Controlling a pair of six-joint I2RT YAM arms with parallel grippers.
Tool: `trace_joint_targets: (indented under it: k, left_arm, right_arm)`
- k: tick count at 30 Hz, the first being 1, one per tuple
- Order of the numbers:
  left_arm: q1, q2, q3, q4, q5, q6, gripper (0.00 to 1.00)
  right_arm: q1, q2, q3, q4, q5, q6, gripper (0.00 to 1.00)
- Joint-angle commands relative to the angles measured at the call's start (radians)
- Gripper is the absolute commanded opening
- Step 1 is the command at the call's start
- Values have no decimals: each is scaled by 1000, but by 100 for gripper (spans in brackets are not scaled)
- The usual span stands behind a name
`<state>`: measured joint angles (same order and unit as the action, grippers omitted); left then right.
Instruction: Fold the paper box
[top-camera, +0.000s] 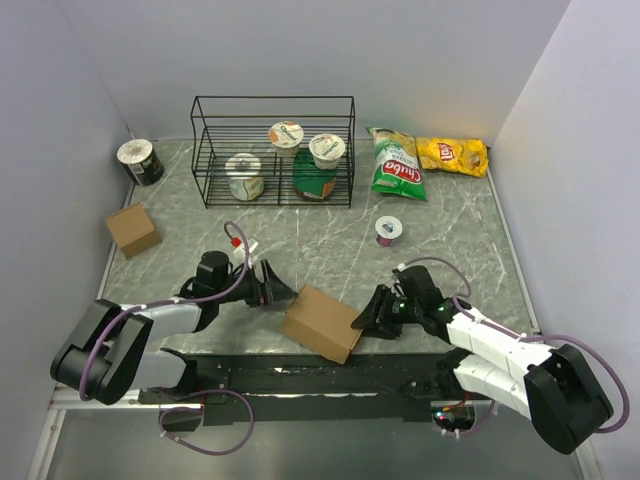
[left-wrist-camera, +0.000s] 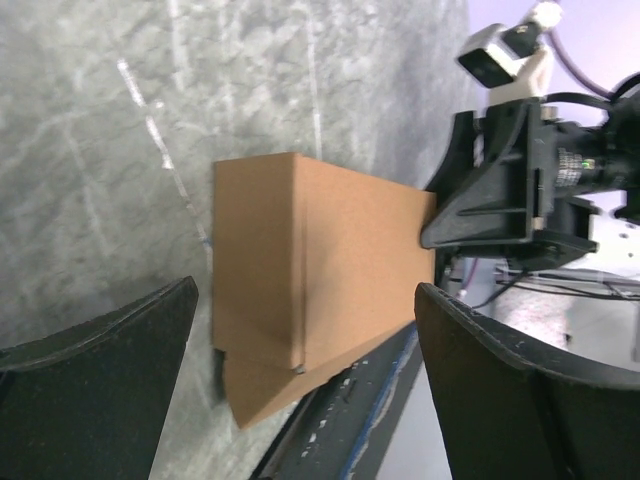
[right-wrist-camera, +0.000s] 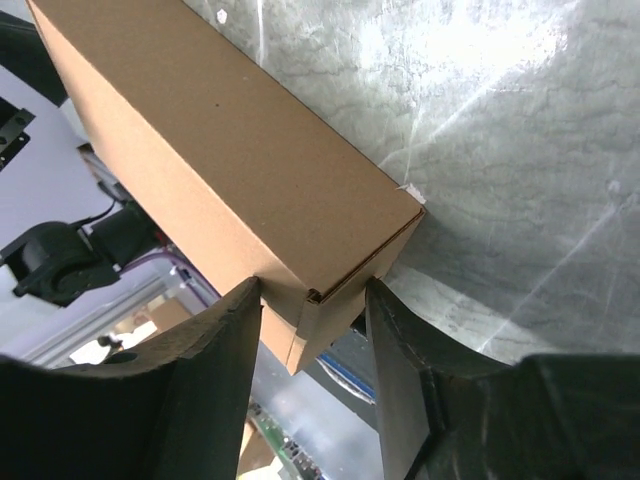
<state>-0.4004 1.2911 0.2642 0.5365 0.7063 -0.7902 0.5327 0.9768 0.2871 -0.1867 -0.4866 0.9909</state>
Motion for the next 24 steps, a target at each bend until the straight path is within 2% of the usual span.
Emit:
trace_joint_targets:
  k: [1,7,19,24]
  left_arm:
    - [3,11,-8,121,56,-64,96]
    - [2,76,-23,210,79,-129,96]
    - [2,33,-17,151,53,-116,96]
    - [3,10,-23,154,50,-124,96]
  right_arm:
    - [-30,5,-31,-19,62,-52,47]
    - [-91,-76,-72,-46,48,-67,45]
    - [-151,-243,-95,-175,74,-93,44]
    - [-175,-289,-100,-221,77,-106,38]
